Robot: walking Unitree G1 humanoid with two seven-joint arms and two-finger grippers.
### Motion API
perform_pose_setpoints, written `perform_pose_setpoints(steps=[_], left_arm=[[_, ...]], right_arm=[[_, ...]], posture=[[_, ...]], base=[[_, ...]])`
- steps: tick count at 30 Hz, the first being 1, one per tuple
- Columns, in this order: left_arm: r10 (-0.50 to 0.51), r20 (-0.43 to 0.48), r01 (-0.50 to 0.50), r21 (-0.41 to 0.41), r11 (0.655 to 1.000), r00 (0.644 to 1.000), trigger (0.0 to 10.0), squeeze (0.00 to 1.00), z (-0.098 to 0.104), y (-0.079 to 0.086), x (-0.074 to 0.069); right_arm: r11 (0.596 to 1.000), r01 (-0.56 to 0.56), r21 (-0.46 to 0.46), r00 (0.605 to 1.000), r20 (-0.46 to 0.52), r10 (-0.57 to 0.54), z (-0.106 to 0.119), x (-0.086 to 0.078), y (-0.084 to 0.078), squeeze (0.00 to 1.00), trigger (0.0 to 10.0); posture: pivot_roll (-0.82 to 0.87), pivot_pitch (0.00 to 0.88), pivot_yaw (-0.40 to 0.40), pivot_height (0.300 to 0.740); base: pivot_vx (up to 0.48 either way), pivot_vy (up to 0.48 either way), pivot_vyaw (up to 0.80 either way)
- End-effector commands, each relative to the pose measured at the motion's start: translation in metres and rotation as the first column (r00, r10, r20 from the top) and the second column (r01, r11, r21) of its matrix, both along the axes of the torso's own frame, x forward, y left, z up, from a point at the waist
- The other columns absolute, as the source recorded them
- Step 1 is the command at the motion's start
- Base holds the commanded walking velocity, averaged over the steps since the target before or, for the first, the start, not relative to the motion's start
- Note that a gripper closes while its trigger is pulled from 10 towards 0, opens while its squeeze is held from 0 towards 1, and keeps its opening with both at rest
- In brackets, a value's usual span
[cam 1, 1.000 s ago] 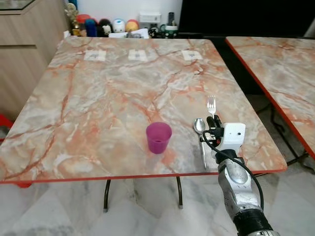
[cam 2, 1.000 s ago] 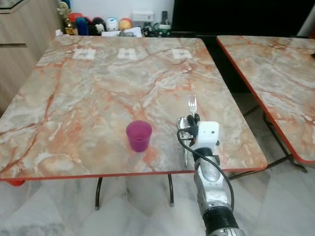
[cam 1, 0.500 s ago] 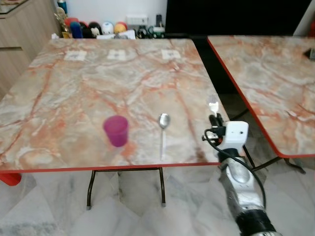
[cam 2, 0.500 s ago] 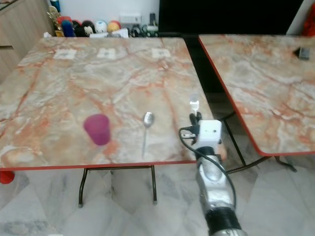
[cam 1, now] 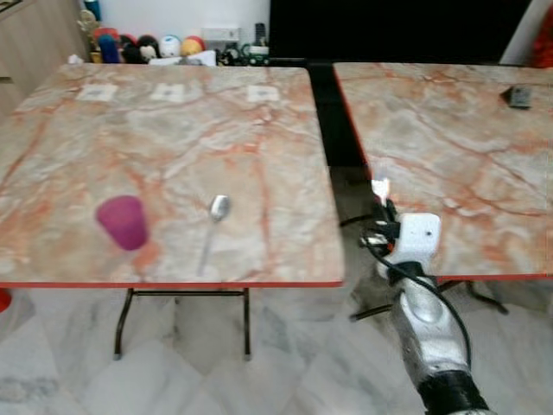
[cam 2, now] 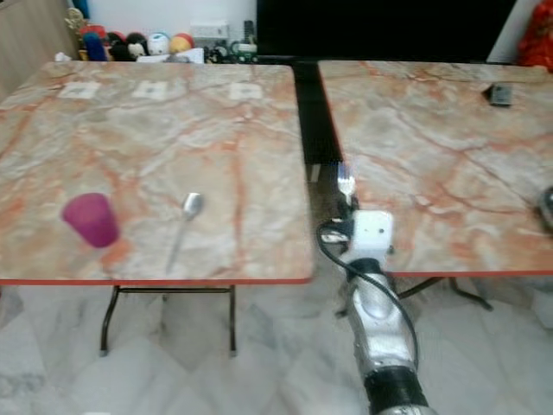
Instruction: Setting the table
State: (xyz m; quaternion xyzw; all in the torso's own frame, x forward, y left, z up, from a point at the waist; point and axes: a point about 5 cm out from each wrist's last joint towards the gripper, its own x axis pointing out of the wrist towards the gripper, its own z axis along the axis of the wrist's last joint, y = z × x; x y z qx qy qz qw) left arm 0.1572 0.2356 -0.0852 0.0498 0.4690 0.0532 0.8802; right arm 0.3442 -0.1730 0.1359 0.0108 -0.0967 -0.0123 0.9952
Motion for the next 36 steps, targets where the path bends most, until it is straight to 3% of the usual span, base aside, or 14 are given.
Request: perform_pose_setpoints(steps=[1,36], left_arm=[[0.011,-0.022,-0.011,0.015,1.000,1.000,10.0,0.00,-0.0013,0.0074,-0.0077],[0.001,-0.014,-0.001,0.014,1.000,1.000,10.0,0.00,0.0003,0.0062,-0.0026]], right_arm=[[1.000,-0.017,0.009,1.000,0.006,0.017,0.0007,-0.0002,0.0081,0.00,10.0],[1.000,0.018,0.007,1.000,0.015,-0.019,0.0030,-0.0002,0.0019,0.00,10.0]], posture=[[-0.01,0.113,-0.033,0.740],[-0.02,0.110,-0.022,0.740]], base=[[0.000,-0.480,0.00],[0.000,-0.480,0.00]])
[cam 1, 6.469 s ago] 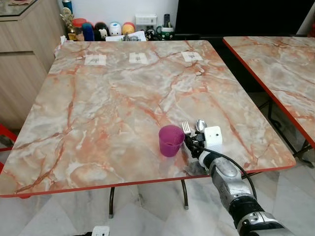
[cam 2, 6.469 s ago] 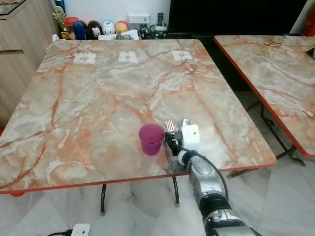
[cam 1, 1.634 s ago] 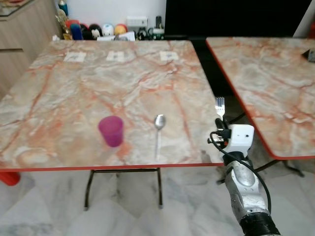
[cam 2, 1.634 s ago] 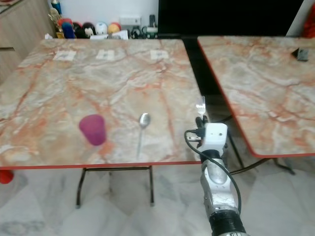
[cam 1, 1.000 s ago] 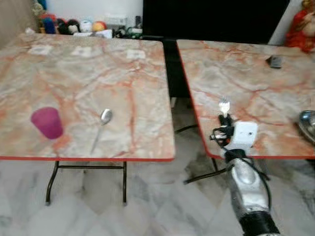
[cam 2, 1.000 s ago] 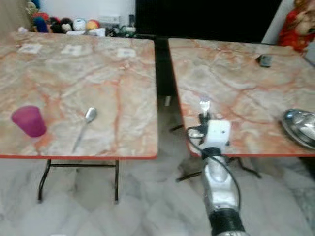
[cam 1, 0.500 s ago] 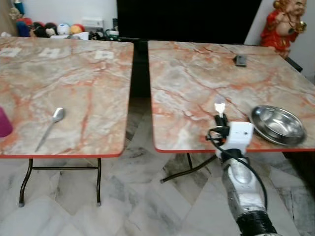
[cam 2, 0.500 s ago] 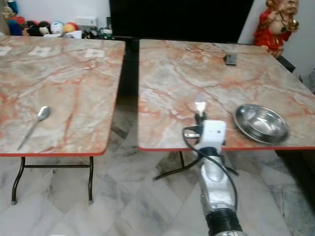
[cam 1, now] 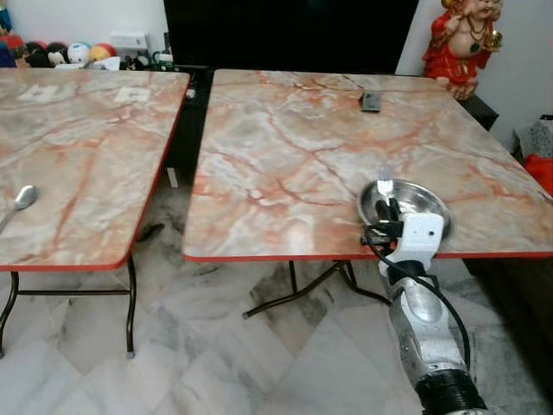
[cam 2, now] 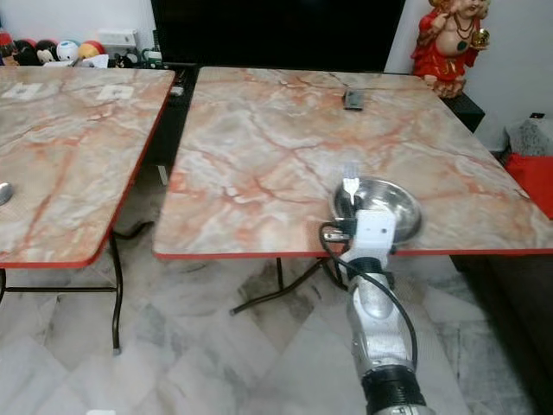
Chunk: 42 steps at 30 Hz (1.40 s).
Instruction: Setting the table
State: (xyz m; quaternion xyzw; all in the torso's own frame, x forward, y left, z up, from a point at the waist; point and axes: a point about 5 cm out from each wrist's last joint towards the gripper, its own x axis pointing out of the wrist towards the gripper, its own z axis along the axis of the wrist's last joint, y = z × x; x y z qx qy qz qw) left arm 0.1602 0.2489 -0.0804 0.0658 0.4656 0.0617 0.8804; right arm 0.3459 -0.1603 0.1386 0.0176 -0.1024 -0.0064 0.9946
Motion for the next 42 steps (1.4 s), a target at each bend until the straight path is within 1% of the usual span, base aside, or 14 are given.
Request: perform_pose_setpoints(steps=[1,5,15,19,28,42], left_arm=[[0.002,-0.019,-0.002,-0.023,1.000,1.000,10.0,0.00,-0.0045,-0.0070,-0.0056],[0.003,-0.019,-0.004,-0.025,1.000,1.000,10.0,0.00,-0.0046,-0.0072,-0.0060],[0.015,-0.017,-0.015,-0.031,0.999,1.000,10.0,0.00,-0.0047,-0.0063,-0.0070],[0.031,-0.001,-0.031,-0.048,0.998,1.000,10.0,0.00,-0.0042,-0.0066,-0.0060],[0.038,-0.011,-0.039,-0.044,0.998,0.999,10.0,0.00,-0.0046,-0.0046,-0.0081],[0.043,-0.014,-0.044,-0.046,0.998,0.999,10.0,0.00,-0.0053,-0.0031,-0.0110]], right_arm=[[0.999,0.033,-0.006,0.999,0.003,-0.033,0.0002,-0.0019,-0.0111,0.00,10.0],[0.999,0.035,-0.007,0.999,0.002,-0.035,0.0004,-0.0020,-0.0116,0.00,10.0],[0.999,0.037,-0.005,0.999,0.000,-0.037,0.0007,-0.0007,-0.0111,0.00,10.0],[0.999,0.038,-0.006,0.999,-0.002,-0.038,0.0008,-0.0004,-0.0112,0.00,10.0],[0.999,0.041,-0.006,0.999,-0.002,-0.041,0.0012,0.0001,-0.0113,0.00,10.0],[0.999,0.035,-0.006,0.999,-0.002,-0.035,0.0014,0.0005,-0.0098,0.00,10.0]], posture=[[-0.02,0.110,-0.022,0.740],[-0.02,0.116,-0.024,0.740],[-0.01,0.119,-0.026,0.740],[-0.01,0.122,-0.027,0.740],[-0.01,0.124,-0.027,0.740],[-0.01,0.129,-0.031,0.740]], base=[[0.000,-0.480,0.00],[0.000,-0.439,0.00],[0.000,0.000,0.00],[0.000,0.000,0.00],[0.000,0.000,0.00],[0.309,0.000,0.00]])
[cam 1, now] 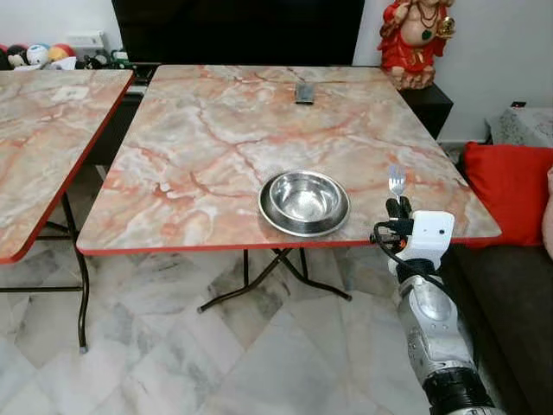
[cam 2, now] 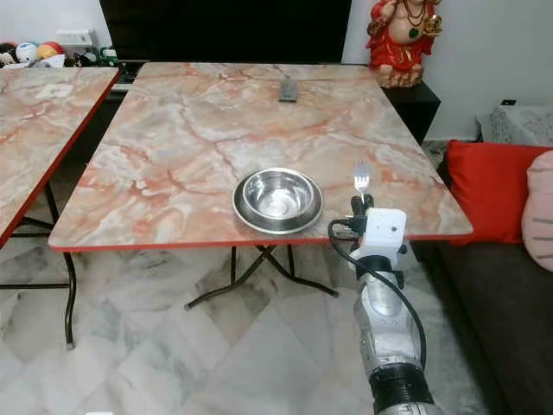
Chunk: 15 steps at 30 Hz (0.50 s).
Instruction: Setting the table
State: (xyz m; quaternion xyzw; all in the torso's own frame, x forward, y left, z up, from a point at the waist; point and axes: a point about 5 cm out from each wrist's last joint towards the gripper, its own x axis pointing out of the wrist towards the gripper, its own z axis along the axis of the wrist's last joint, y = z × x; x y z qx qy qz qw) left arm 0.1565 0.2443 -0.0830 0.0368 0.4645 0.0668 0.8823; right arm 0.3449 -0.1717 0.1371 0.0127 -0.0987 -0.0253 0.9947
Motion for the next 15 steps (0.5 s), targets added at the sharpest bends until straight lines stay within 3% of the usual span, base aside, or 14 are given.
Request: perform_pose_setpoints(steps=[1,15], left_arm=[[0.008,-0.021,-0.008,-0.001,1.000,1.000,10.0,0.00,-0.0026,0.0015,-0.0073],[0.007,-0.023,-0.007,-0.002,1.000,1.000,10.0,0.00,-0.0030,0.0011,-0.0079]], right_arm=[[1.000,-0.004,0.000,1.000,0.006,0.004,0.0030,0.0016,0.0017,0.00,10.0],[1.000,-0.006,0.006,1.000,0.012,0.006,0.0042,0.0025,0.0037,0.00,10.0]], posture=[[-0.01,0.129,-0.031,0.740],[-0.01,0.131,-0.029,0.740]], base=[[0.360,0.000,0.00],[0.333,0.000,0.00]])
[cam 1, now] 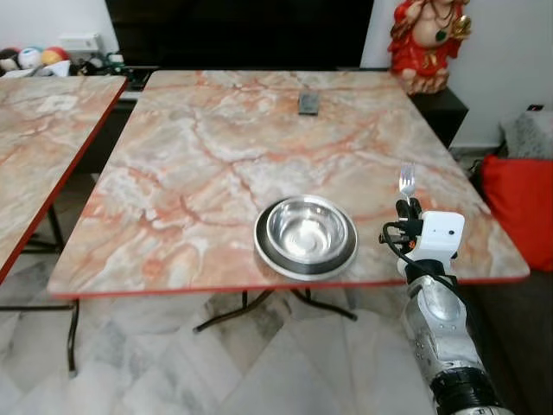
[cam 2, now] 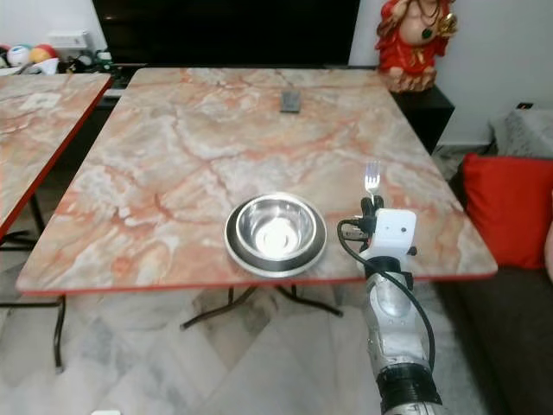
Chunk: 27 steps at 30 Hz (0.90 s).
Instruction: Setting the table
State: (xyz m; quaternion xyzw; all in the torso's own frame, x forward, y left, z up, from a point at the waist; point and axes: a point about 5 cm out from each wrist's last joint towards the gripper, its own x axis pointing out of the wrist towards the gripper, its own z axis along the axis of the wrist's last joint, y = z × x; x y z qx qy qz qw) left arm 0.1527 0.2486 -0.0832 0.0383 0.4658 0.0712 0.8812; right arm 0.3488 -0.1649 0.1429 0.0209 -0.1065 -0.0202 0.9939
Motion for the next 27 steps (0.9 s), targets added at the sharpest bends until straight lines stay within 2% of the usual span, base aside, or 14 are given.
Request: perform_pose_setpoints(steps=[1,10,14,16,18,20,21,25,27], left_arm=[[-0.001,-0.018,0.001,-0.011,1.000,1.000,10.0,0.00,-0.003,-0.004,-0.004],[0.000,-0.008,0.000,-0.026,1.000,1.000,10.0,0.00,-0.002,-0.005,-0.002],[-0.001,-0.014,0.001,-0.026,1.000,1.000,10.0,0.00,-0.003,-0.003,-0.006],[-0.001,-0.021,0.001,-0.026,1.000,1.000,10.0,0.00,-0.004,-0.002,-0.010],[-0.001,-0.021,0.001,-0.026,1.000,1.000,10.0,0.00,-0.004,-0.002,-0.010],[-0.001,-0.027,0.000,-0.027,1.000,1.000,10.0,0.00,-0.005,0.000,-0.013],[0.001,-0.032,-0.002,-0.026,1.000,0.999,10.0,0.00,-0.005,0.002,-0.015],[0.005,-0.041,-0.006,-0.027,1.000,0.999,10.0,0.00,-0.005,0.005,-0.019],[0.005,-0.043,-0.006,-0.027,1.000,0.999,10.0,0.00,-0.006,0.005,-0.019]], right_arm=[[1.000,0.007,-0.009,1.000,-0.003,-0.007,-0.001,-0.001,-0.003,0.00,10.0],[1.000,0.018,-0.010,1.000,0.009,-0.018,0.004,0.003,-0.005,0.00,10.0],[0.999,0.033,-0.008,0.999,-0.002,-0.033,0.007,0.007,-0.007,0.00,10.0],[0.998,0.056,0.034,0.997,-0.055,-0.055,0.006,0.013,-0.011,0.00,10.0],[0.998,0.056,0.034,0.997,-0.055,-0.055,0.006,0.013,-0.011,0.00,10.0],[0.998,0.057,0.000,0.990,-0.132,-0.056,0.002,0.019,-0.014,0.00,10.0],[0.997,0.057,-0.053,0.973,-0.222,-0.067,-0.005,0.023,-0.016,0.00,10.0],[0.998,0.041,-0.042,0.948,-0.314,-0.053,-0.013,0.026,-0.020,0.00,10.0],[0.999,0.035,-0.033,0.945,-0.323,-0.044,-0.014,0.027,-0.020,0.00,10.0]], posture=[[-0.01,0.131,-0.029,0.740],[-0.01,0.136,-0.027,0.740],[-0.02,0.137,-0.024,0.740],[-0.02,0.140,-0.023,0.740],[-0.02,0.140,-0.023,0.740],[-0.02,0.140,-0.022,0.740],[-0.02,0.140,-0.024,0.740],[-0.01,0.142,-0.026,0.740],[-0.01,0.142,-0.026,0.740]], base=[[0.000,0.000,0.00],[0.000,0.000,0.00],[0.000,0.000,0.00],[0.000,0.000,0.00],[0.000,0.000,0.00],[0.000,0.000,0.00],[0.000,0.000,0.00],[0.000,0.000,0.00],[0.000,0.000,0.00]])
